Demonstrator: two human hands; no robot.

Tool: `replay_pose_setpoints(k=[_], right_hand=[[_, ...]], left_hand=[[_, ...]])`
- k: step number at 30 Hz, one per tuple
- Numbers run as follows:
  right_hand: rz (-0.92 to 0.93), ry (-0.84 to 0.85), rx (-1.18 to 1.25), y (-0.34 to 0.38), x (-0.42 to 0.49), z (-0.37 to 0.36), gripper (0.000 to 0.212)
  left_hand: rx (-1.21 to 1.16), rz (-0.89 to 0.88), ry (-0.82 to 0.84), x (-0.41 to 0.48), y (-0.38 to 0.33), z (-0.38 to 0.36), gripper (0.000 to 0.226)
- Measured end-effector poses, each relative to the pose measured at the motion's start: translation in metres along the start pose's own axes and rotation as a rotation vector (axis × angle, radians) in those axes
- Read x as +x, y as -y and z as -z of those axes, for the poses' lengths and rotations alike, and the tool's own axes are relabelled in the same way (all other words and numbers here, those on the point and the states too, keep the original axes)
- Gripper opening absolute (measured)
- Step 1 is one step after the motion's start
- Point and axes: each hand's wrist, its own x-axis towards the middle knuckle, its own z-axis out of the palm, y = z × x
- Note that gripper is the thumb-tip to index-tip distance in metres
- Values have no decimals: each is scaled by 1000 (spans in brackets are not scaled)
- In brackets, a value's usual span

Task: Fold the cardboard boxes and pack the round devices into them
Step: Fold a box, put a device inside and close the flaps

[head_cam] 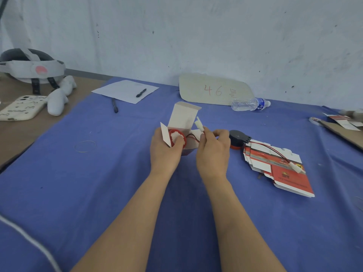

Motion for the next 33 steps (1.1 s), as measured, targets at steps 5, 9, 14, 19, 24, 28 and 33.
replay_pose_setpoints(k=[5,9,14,19,24,28,33], right_hand=[[-127,36,104,1,5,1,32],[-344,70,613,2,11,14,17],[-602,248,1194,8,13,33,22],[-678,425,1248,3,17,39,62],[-382,563,904,5,10,35,21],[-238,546,578,7,9,32,11],[-95,574,200,6,7,28,11]], left_hand=[[73,-43,-48,1,0,1,24],[174,-134,-17,-1,4,-1,15],[250,-173,0,-5,6,-2,33],[242,-144,-35,-4,2,-1,30],[150,-58,-85,0,-3,1,17],[109,-17,-105,0,-3,3,16],[67,10,-175,4,-3,4,17]])
